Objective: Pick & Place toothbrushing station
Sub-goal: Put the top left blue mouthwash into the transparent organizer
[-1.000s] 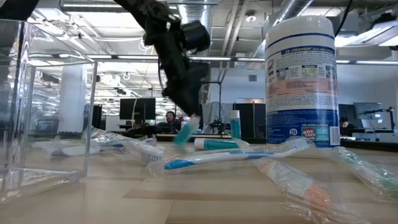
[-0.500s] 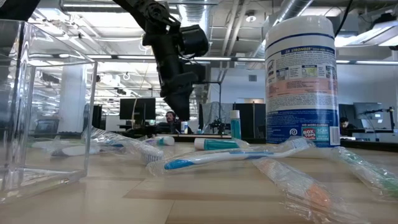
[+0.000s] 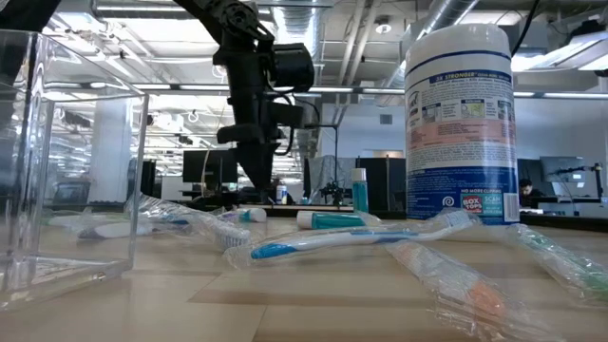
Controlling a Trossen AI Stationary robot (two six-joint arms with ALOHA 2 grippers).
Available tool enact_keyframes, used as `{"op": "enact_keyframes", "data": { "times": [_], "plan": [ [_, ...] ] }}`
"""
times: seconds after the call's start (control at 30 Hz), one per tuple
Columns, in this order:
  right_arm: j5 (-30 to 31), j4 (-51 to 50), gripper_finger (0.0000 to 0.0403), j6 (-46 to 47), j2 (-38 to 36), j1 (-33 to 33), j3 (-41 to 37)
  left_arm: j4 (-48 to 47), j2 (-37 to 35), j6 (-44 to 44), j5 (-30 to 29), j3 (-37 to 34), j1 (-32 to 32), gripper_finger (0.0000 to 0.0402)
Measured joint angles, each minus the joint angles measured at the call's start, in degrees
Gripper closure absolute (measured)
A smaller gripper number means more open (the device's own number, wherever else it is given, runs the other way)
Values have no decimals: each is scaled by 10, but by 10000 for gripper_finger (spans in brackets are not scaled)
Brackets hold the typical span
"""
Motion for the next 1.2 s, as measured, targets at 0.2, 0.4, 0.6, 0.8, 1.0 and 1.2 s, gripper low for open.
{"op": "enact_keyframes", "data": {
  "times": [0.2,0.4,0.6,0.8,1.0,1.2],
  "plan": [
    [0,-12,321,-10,0,-4,-26,2,-1,59,-10,-30,-6,221],
    [1,-13,321,-43,0,-22,-29,26,-1,122,-15,-55,-10,221],
    [1,-12,321,-69,0,-47,-29,61,-1,199,-31,-56,-10,221],
    [1,-13,321,-71,0,-64,-29,63,-1,223,-32,-57,-1,221],
    [0,-12,321,-75,0,-69,-29,99,-1,266,-33,-81,14,221],
    [-2,-12,321,-87,0,-69,-29,140,-1,287,-26,-101,20,221]
  ]
}}
